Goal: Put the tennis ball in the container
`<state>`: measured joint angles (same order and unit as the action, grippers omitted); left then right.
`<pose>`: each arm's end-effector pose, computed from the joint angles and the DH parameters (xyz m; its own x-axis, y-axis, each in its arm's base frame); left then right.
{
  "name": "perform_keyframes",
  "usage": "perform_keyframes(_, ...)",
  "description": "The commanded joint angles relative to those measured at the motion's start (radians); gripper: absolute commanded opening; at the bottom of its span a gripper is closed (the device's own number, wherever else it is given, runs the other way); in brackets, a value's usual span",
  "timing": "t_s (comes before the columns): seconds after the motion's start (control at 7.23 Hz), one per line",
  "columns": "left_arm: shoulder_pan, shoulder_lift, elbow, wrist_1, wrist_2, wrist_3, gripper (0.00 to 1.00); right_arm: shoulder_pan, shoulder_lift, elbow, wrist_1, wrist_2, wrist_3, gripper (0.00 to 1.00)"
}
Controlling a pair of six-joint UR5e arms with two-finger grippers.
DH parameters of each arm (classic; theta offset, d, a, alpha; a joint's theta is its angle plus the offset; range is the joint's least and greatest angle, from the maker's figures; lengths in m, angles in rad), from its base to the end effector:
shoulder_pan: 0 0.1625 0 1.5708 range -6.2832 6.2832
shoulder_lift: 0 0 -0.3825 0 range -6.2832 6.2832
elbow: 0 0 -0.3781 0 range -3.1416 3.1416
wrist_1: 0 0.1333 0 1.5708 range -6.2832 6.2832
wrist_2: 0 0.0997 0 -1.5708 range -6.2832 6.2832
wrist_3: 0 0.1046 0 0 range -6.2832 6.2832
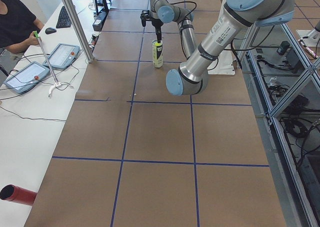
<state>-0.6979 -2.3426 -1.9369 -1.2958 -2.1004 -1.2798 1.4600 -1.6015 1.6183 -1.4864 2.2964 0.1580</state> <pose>0.3764 -0.4207 0.0763 0.5520 -0.1398 -0.8220 0.1066 0.9896 -0.0967 0.0112 -0.4776 0.6062 0.7442 0.0081 0.6679 -0.0072 1.0000 -0.0041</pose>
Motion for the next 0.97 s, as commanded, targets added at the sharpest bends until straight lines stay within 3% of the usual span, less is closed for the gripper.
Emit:
perform_keyframes(0.0, -0.107, 0.116, -0.016, -0.037, -0.007, 0.282, 1.00, 0.000, 0.000, 0.000, 0.000, 0.000, 0.000, 1.00)
perform_keyframes(0.28, -0.315, 0.295, -0.007, -0.108, -0.073, 0.683, 1.00, 0.000, 0.000, 0.000, 0.000, 0.000, 0.000, 1.00)
perform_keyframes(0.55, -0.478, 0.428, 0.051, -0.122, -0.082, 0.844, 1.00, 0.000, 0.000, 0.000, 0.000, 0.000, 0.000, 1.00)
perform_keyframes(0.83, -0.616, 0.561, 0.117, -0.152, -0.174, 1.068, 1.00, -0.001, 0.000, 0.000, 0.000, 0.000, 0.000, 1.00)
